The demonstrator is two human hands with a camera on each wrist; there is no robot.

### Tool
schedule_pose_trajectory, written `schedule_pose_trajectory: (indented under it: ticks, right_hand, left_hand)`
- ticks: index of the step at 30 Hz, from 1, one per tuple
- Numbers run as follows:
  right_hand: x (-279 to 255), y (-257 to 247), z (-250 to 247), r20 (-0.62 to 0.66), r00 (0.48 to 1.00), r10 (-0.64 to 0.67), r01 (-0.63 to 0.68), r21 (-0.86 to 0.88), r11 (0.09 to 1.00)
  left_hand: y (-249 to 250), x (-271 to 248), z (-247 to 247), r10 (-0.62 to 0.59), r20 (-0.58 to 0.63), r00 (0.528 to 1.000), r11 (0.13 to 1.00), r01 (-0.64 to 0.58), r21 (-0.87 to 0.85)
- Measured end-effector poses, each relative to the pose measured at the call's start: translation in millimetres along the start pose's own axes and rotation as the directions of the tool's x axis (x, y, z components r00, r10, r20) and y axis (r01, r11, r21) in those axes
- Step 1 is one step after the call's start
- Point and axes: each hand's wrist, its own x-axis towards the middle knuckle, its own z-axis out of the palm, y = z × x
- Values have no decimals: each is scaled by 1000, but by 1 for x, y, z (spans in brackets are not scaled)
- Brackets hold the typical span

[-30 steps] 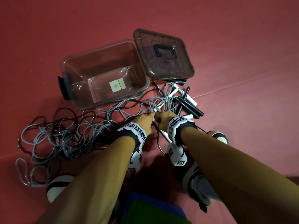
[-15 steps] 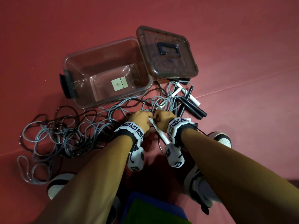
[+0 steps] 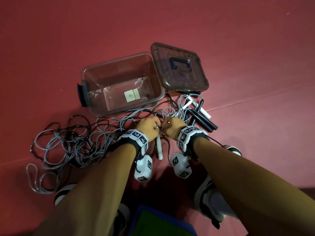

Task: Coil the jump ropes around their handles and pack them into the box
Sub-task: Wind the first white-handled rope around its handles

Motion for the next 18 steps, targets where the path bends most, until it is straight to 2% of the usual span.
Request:
schedule_pose_trajectory:
  ticks: [3, 13, 18]
  right_hand:
    - [-8, -4, -9, 15, 999, -32, 32, 10, 999]
    - [-55, -35, -49, -47, 990, -130, 134, 105, 985]
    - [-83, -57, -73, -53, 978, -203, 209, 138, 968]
  left_hand:
    - [2, -7, -10, 34, -24, 999, 999, -34, -10]
    - [19, -43, -54, 173, -93, 981, 983, -177, -41]
    - [31, -69, -84, 201, -95, 975, 975, -209, -78]
